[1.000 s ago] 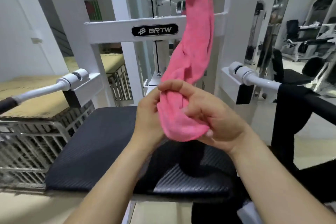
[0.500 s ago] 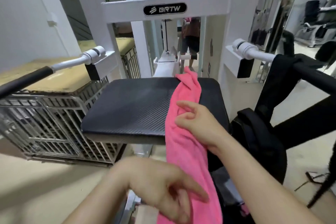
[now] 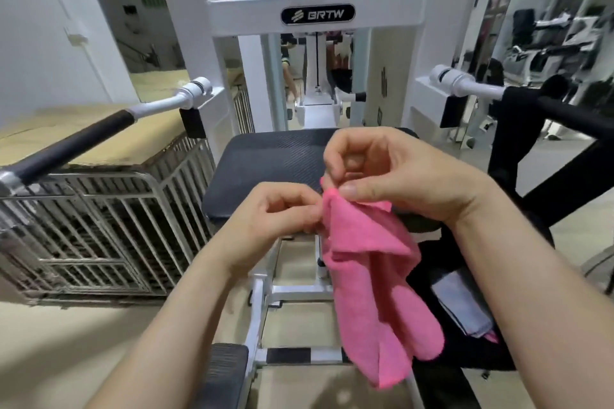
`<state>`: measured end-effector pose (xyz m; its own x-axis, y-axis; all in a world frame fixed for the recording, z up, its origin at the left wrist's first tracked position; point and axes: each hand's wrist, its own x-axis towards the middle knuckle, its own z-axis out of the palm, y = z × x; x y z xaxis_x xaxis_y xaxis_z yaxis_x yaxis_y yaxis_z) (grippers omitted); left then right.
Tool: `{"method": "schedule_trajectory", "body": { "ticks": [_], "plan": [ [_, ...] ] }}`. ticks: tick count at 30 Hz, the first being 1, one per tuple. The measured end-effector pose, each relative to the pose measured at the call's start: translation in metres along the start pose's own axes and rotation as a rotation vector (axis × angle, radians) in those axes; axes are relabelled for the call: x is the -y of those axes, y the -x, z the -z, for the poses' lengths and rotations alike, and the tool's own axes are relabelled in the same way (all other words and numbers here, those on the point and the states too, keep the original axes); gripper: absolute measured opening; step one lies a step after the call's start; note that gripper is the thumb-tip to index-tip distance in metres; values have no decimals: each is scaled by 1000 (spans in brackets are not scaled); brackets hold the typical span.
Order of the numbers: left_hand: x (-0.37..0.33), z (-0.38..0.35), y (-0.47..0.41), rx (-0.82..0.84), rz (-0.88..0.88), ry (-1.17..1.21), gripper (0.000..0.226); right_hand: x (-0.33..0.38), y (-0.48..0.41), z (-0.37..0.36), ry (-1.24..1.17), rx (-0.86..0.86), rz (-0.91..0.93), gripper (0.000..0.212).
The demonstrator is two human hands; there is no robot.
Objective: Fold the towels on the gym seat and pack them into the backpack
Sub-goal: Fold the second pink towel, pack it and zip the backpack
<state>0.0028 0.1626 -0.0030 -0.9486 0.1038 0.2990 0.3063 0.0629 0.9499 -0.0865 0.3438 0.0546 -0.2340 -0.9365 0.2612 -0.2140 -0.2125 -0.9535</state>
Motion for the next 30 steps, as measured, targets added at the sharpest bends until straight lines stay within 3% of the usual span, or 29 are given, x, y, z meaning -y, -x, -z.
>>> {"method": "schedule_trajectory", "body": {
  "ticks": [5, 9, 13, 16, 19, 21, 22, 25, 27, 30],
  "plan": [
    [-10, 14, 33, 44, -47, 8, 30, 3, -21, -39, -271, -45, 19, 26],
    [-13, 31, 56, -19, -74, 27, 11, 6, -33, -62, -187, -201, 66, 25],
    [-19, 36, 65, 60, -91, 76, 53, 3, -40, -79, -311, -181, 90, 27],
    [-24, 37, 79, 103, -54, 258, 41, -3, -45, -95, -330, -153, 42, 21],
    [-26, 57, 94, -84, -39, 328, 25, -20, -37, -93, -125, -153, -149, 41],
    [-27, 79, 102, -179, 31, 198, 22, -33, -27, -90, 32, -59, -325, 52],
    [-28, 91, 107, -152, 93, 79, 19, -39, -20, -87, 94, -9, -407, 48],
    [-28, 129, 128, 197, 398, -300, 16, -48, 1, -74, 260, 13, -622, 24],
    [-18, 144, 135, 230, 576, -557, 14, -54, 13, -60, 309, -134, -691, 12],
    [8, 153, 132, 27, 592, -710, 14, -68, 26, -43, 202, -427, -651, 25]
  ]
}}
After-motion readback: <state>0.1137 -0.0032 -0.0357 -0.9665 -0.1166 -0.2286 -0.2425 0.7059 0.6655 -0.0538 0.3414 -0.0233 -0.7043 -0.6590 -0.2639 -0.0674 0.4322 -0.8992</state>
